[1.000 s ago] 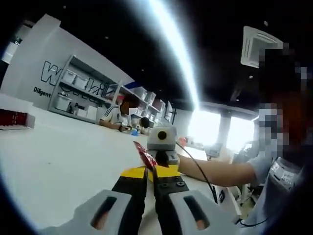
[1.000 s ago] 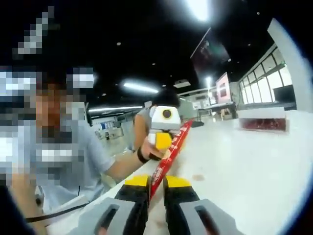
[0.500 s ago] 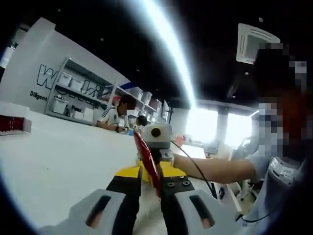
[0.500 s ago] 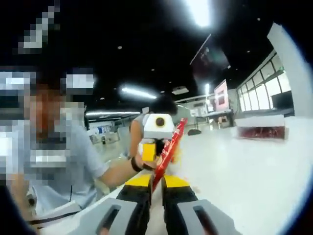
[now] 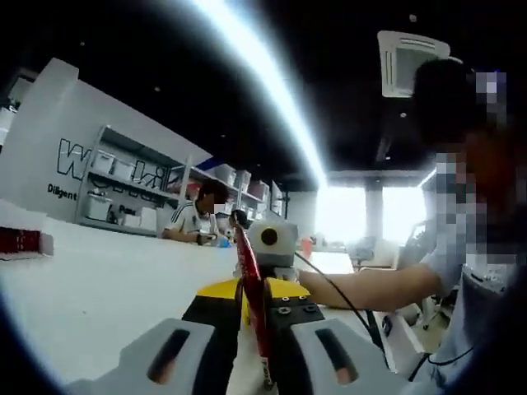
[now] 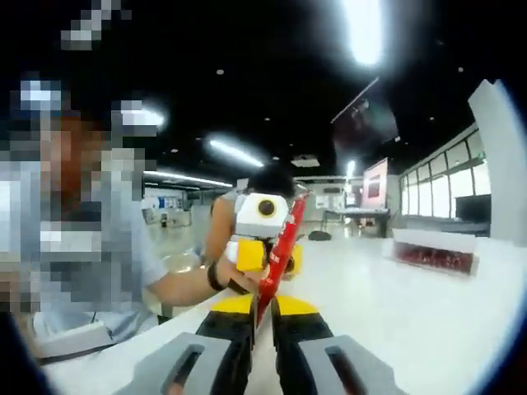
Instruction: Tear open the coffee pouch, take out the coffee, and pour the coffee from the pouch into the cup
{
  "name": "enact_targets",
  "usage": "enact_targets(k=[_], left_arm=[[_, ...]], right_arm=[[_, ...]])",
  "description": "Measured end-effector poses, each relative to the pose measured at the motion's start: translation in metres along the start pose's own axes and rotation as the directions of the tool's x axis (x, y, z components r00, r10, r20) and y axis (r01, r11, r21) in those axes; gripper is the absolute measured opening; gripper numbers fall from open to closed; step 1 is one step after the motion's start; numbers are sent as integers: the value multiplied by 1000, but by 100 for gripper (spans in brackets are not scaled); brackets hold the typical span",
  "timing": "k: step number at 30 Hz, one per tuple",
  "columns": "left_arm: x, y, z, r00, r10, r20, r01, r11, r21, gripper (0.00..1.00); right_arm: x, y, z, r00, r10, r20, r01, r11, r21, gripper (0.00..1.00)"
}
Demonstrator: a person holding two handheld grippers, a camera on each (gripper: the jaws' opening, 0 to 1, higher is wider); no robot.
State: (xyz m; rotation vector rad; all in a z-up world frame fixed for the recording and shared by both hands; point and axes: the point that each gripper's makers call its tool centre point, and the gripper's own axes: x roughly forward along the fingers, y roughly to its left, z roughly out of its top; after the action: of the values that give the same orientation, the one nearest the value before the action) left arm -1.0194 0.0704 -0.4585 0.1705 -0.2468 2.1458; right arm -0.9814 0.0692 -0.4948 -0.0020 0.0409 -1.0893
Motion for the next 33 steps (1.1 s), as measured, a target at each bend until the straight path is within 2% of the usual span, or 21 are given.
enact_targets(k=[3,5,8,11,12,13,14,16,18,22,25,28,29,33], left_arm=[[-3,-5,10,999,-8,45,4,997,80,12],[-4,-10,11,999,-18,50,14,996,82,12],[-5,-15,15,997,-42,70,34,992,120,12],[-3,-19,10,998,-47,45,38,981,188,12],[-3,-19,10,998,-44,44,34,977,212,12],[-3,-19,9,998,-42,42,32,977,212,13],[-3,-19,8,998,-48,36,39,979,202,14],[-3,-17,6,999,-46,20,42,989,139,17],[-2,-16,6,998,-57,15,55,991,124,18],[-3,-15,6,999,-40,22,37,990,134,16],[-3,-14,5,999,-29,17,27,990,138,11],[-3,-14,5,999,-35,18,33,993,109,11],[-3,-14,5,999,-35,19,33,994,108,11],[-3,-19,4,998,-54,23,51,992,114,11]], right_arm=[[0,-3,5,999,-15,30,14,998,54,16],[1,-2,7,999,-12,39,9,997,71,22],[3,-2,12,998,-4,59,-1,997,72,23],[6,-6,13,998,-11,61,7,998,65,21],[6,-5,12,998,-6,58,2,998,57,17],[7,-1,10,999,18,43,-19,999,37,11],[7,-4,9,999,2,38,-3,1000,18,10],[10,-1,8,999,18,31,-18,1000,10,9],[12,-2,4,1000,18,10,-18,1000,10,8],[15,-4,5,1000,9,1,-9,1000,14,8],[16,-2,4,1000,8,-9,-8,1000,-3,9],[13,-1,7,1000,10,12,-10,1000,3,13],[12,0,17,997,12,73,-12,1000,1,15],[9,-1,18,997,17,72,-19,1000,21,8]])
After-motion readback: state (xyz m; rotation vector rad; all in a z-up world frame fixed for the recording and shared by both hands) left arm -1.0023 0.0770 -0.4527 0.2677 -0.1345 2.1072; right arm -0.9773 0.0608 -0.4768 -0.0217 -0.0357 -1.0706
